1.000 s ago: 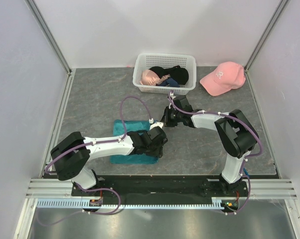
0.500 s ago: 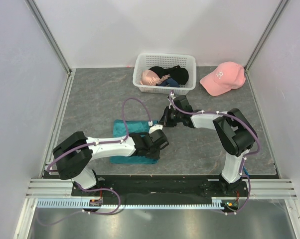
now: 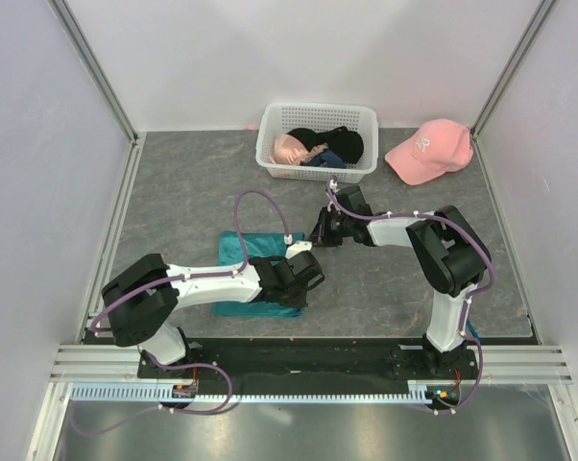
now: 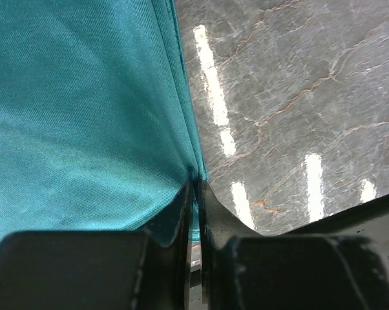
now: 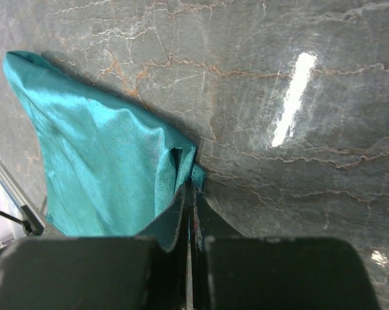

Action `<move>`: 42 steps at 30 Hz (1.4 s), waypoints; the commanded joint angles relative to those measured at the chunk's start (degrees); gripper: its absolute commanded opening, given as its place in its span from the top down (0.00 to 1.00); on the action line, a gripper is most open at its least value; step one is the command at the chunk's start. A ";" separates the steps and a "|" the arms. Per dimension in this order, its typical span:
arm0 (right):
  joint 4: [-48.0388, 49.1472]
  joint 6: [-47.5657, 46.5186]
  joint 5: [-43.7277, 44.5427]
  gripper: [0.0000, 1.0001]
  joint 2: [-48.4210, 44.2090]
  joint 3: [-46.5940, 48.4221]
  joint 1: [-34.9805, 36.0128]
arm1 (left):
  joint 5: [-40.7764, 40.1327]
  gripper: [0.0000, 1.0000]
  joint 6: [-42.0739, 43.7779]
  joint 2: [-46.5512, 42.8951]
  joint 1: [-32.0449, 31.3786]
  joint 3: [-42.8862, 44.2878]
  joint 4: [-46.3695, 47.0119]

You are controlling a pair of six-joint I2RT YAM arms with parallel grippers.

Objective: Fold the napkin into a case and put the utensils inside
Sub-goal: Rotate the lower triangle-folded napkin at the center of the board.

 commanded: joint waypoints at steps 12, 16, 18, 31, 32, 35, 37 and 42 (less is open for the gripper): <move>2.36 -1.02 0.23 1.00 4.42 1.06 -0.83 | 0.07 0.96 -1.98 -0.72 -0.43 0.08 0.92; 0.52 -2.16 0.41 1.00 2.75 1.67 -0.83 | -1.34 0.89 -1.98 -1.59 -0.17 1.40 0.39; -3.52 -4.44 1.99 1.00 0.82 2.90 -0.83 | -1.43 0.70 -2.16 -3.43 0.27 1.49 0.39; -17.25 -6.49 3.84 0.82 -13.60 -1.75 7.07 | 13.82 0.68 3.63 -23.83 24.41 -4.75 2.57; -15.85 -5.77 3.58 0.82 -14.47 -2.36 8.65 | 16.04 0.69 4.16 -23.83 29.92 -6.15 3.81; -11.56 -1.30 0.33 0.86 -14.48 -4.73 14.02 | 22.38 0.70 5.84 -22.08 38.38 -6.60 6.98; -8.03 1.26 -0.99 0.90 -14.83 -8.34 15.96 | 25.62 0.71 6.28 -19.45 41.48 -6.25 8.47; -5.20 0.13 0.06 0.96 -13.87 -12.39 16.49 | 28.53 0.72 6.89 -11.80 47.64 -3.44 12.42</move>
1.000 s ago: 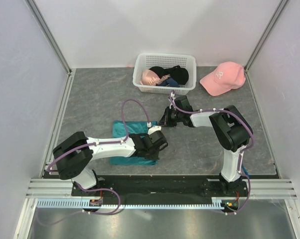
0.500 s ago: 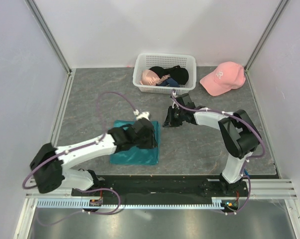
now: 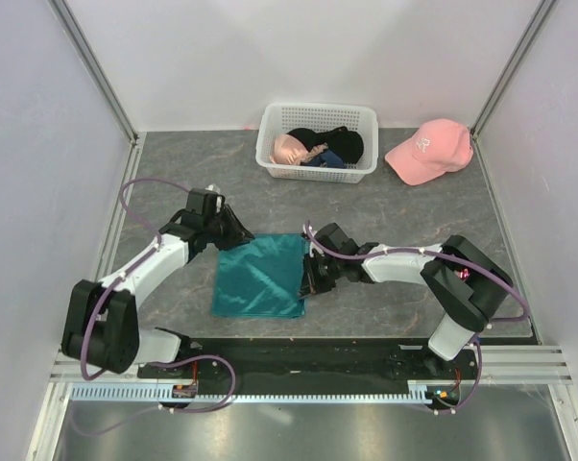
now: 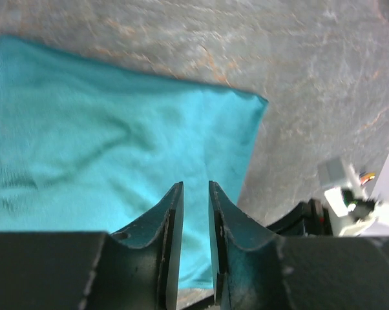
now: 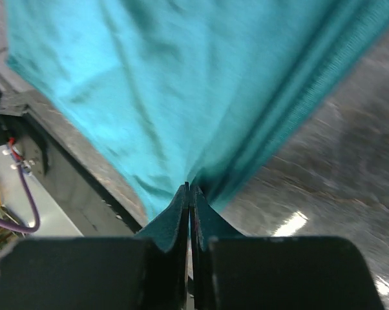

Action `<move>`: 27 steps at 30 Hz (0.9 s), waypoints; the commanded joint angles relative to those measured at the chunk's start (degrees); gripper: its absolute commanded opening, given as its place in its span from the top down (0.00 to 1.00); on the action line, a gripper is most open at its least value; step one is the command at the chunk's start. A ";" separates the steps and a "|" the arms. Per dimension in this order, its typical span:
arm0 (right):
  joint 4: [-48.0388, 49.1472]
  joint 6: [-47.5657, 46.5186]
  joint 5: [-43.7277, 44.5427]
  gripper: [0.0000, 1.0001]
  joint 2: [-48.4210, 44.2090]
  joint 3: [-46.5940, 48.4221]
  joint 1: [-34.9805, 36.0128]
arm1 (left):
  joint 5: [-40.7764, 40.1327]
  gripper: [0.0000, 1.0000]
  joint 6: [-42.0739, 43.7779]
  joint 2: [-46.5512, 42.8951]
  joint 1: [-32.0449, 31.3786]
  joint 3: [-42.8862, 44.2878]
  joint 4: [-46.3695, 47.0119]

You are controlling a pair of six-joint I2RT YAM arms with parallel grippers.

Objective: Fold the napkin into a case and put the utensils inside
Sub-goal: Rotate the lower triangle-folded napkin at the center of the board.

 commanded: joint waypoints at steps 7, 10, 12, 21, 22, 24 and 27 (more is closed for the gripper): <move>2.27 -2.89 2.18 0.96 0.81 -7.47 -7.03 | 9.98 0.74 3.13 11.33 7.65 3.41 8.45; -4.29 -8.24 5.69 0.96 -1.47 -8.27 -11.51 | 11.03 0.73 3.92 10.10 7.65 2.53 8.45; -7.65 -11.57 10.34 0.96 -2.44 -6.69 -12.49 | 10.42 0.72 4.80 9.83 7.65 2.44 7.13; -17.77 -14.23 17.56 0.82 -9.56 4.55 -9.51 | 9.11 0.72 5.42 9.83 7.65 1.39 6.78; -18.99 -14.14 18.35 0.81 -9.91 6.56 -8.81 | 8.32 0.72 5.51 10.09 7.74 1.39 6.34; -19.18 -13.36 17.75 0.78 -9.92 8.25 -5.65 | 6.65 0.72 6.03 10.79 7.82 1.48 6.43; -17.00 -10.72 13.11 0.78 -8.52 9.57 -2.82 | 6.03 0.74 6.47 13.69 7.82 3.23 5.20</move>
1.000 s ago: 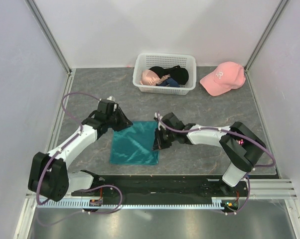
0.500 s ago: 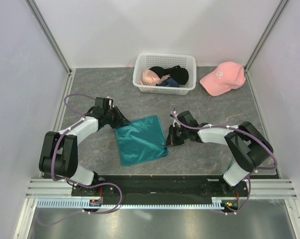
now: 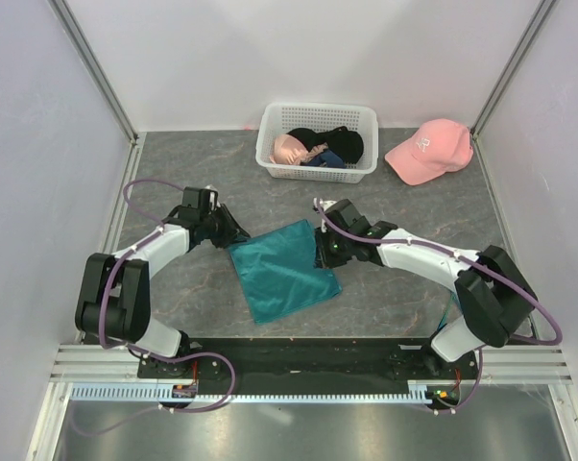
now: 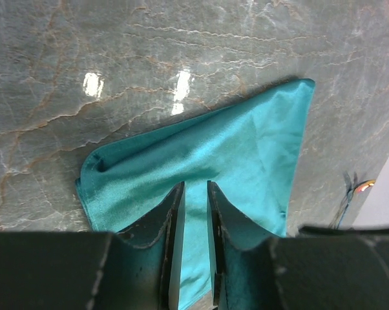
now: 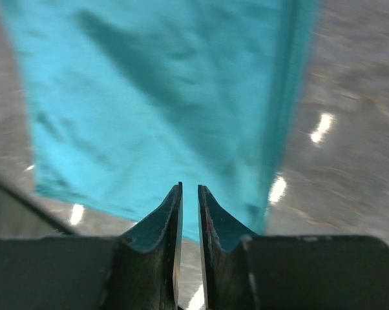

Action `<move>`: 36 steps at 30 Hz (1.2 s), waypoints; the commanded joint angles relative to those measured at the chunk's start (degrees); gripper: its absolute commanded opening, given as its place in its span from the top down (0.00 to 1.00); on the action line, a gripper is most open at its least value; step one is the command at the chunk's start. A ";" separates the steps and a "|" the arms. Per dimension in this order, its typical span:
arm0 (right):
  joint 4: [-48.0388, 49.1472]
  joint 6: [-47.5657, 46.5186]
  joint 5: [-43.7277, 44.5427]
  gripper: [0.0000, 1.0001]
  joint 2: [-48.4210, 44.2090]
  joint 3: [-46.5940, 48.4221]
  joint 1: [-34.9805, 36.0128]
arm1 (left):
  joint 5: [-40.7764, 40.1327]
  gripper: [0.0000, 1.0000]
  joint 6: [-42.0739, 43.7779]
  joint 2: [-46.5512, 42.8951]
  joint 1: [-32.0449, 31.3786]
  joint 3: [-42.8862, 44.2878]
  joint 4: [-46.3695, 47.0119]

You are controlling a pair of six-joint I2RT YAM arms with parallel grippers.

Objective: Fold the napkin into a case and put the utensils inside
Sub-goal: Rotate the lower triangle-folded napkin at the center of the board, then pick up the lower triangle-folded napkin from the center of the board.

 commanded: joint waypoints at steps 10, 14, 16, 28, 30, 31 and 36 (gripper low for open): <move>8.55 1.44 0.70 0.79 3.64 -7.60 1.85 | -8.10 0.78 2.21 8.50 1.36 1.70 -1.17; 8.20 -0.93 5.71 0.80 3.99 -9.73 1.85 | -7.58 0.78 2.47 9.74 1.27 1.79 -0.64; 6.97 -1.98 7.64 0.80 3.38 -9.73 1.85 | -7.14 0.75 2.56 6.85 1.18 0.74 -0.03; -6.39 -1.91 15.30 0.53 -0.32 5.90 14.04 | -5.47 0.53 4.32 -12.67 3.29 -0.40 -10.92; -7.09 -0.68 14.95 0.49 1.43 7.84 17.04 | -4.42 0.52 4.05 -14.60 4.87 -1.45 -12.15; -7.36 -0.50 15.04 0.47 2.40 9.94 20.10 | -3.98 0.53 3.88 -15.22 5.40 -1.98 -12.15; -9.82 1.17 16.26 0.46 9.33 17.58 28.11 | 0.15 0.53 0.37 -17.60 9.88 -3.83 -12.86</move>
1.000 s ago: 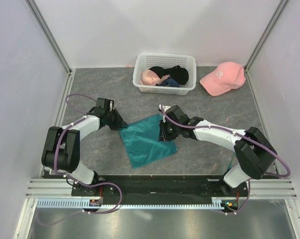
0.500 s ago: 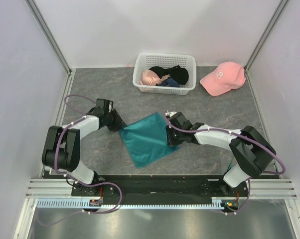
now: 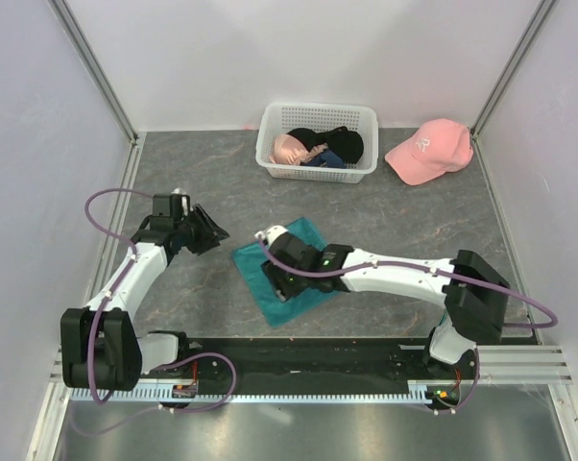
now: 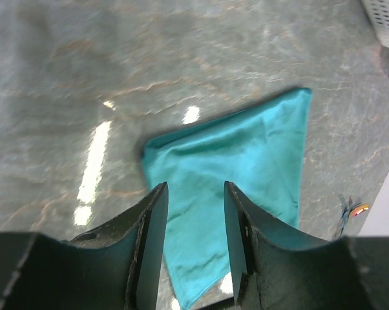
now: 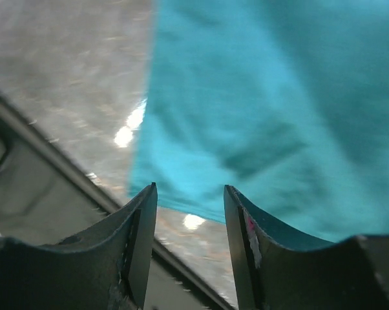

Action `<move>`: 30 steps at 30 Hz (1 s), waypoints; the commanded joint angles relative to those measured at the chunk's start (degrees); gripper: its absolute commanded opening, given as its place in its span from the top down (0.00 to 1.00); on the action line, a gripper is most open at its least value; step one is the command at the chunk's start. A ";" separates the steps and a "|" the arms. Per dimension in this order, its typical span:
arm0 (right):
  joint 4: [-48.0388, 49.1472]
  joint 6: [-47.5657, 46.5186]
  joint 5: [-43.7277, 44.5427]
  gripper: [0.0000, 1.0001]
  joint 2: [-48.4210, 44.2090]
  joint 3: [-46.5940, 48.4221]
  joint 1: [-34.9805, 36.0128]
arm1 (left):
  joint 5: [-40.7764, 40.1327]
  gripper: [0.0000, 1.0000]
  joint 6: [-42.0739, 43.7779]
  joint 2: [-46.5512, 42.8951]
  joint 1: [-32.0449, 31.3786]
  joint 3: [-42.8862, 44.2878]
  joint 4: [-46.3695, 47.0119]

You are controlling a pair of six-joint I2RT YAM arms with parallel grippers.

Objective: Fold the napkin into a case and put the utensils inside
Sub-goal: Pick up the lower triangle-folded napkin from the center of the board.

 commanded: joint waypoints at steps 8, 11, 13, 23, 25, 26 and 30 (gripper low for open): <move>-6.64 1.77 3.29 0.46 13.39 11.49 11.46 | 4.53 0.53 -1.83 -2.08 3.44 -0.90 -3.66; -7.17 1.85 3.73 0.48 15.68 12.37 12.25 | 5.32 0.52 -1.56 -2.17 5.01 -1.26 -3.40; -7.17 1.85 3.73 0.50 16.21 12.63 12.43 | 5.93 0.52 -1.39 -2.08 5.11 -1.43 -3.14; -7.00 1.94 5.49 0.52 19.11 11.84 12.61 | 7.96 0.50 -1.21 -3.14 5.73 -2.66 -1.03; -6.82 1.76 5.58 0.54 19.46 11.58 12.61 | 8.13 0.50 -1.04 -2.87 5.81 -2.66 -1.03; -6.73 1.85 5.66 0.55 19.90 11.49 12.52 | 8.14 0.50 -1.03 -2.96 5.82 -2.66 -1.03; -7.35 2.20 7.41 0.61 20.78 10.53 12.96 | 7.96 0.49 -0.95 -2.78 5.99 -2.75 -1.03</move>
